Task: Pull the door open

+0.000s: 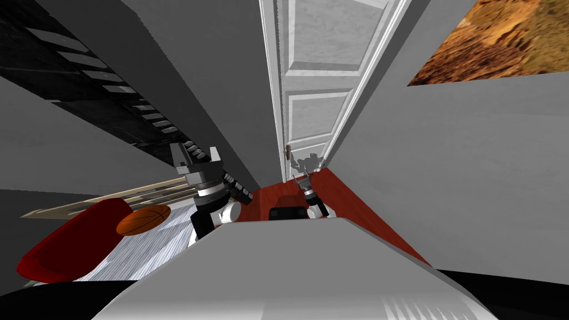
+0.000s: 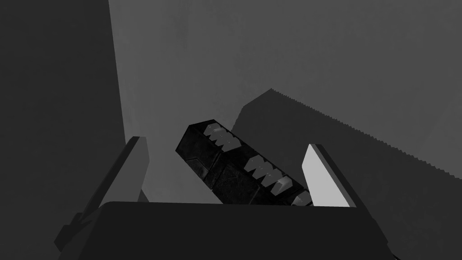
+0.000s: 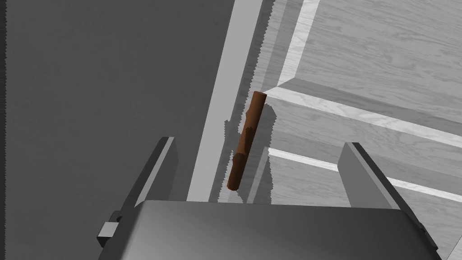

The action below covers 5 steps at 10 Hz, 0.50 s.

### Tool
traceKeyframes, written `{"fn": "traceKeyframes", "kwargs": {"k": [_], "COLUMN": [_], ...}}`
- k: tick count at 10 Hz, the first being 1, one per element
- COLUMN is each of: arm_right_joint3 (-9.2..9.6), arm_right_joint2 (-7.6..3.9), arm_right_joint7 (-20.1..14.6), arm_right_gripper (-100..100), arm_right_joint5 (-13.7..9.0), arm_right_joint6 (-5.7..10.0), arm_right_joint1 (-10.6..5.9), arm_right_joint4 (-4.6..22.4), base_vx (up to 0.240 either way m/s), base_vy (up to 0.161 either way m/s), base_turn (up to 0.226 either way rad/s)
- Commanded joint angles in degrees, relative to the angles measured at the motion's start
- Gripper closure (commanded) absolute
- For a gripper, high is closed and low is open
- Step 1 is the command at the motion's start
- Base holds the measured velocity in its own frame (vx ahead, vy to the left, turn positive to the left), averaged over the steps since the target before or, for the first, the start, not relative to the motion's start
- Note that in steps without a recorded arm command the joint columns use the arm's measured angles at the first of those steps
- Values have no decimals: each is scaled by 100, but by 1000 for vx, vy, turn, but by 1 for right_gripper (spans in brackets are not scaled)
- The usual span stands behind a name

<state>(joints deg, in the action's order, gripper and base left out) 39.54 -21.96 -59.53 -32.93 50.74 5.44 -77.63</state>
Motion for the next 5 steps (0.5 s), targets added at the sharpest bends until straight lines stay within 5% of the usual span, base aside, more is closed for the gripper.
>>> {"fn": "traceKeyframes", "kwargs": {"k": [1, 5], "arm_right_joint3": [124, 419], "arm_right_joint2": [-81, -246], "arm_right_joint7": [-208, -636], "arm_right_gripper": [-100, -100], "arm_right_joint5": [-125, -405], "arm_right_joint6": [67, 199], "arm_right_joint1": [-90, -288], "arm_right_joint4": [201, 656], "base_vx": [105, 92], "base_vy": [71, 73], "base_turn": [-9, -7]}}
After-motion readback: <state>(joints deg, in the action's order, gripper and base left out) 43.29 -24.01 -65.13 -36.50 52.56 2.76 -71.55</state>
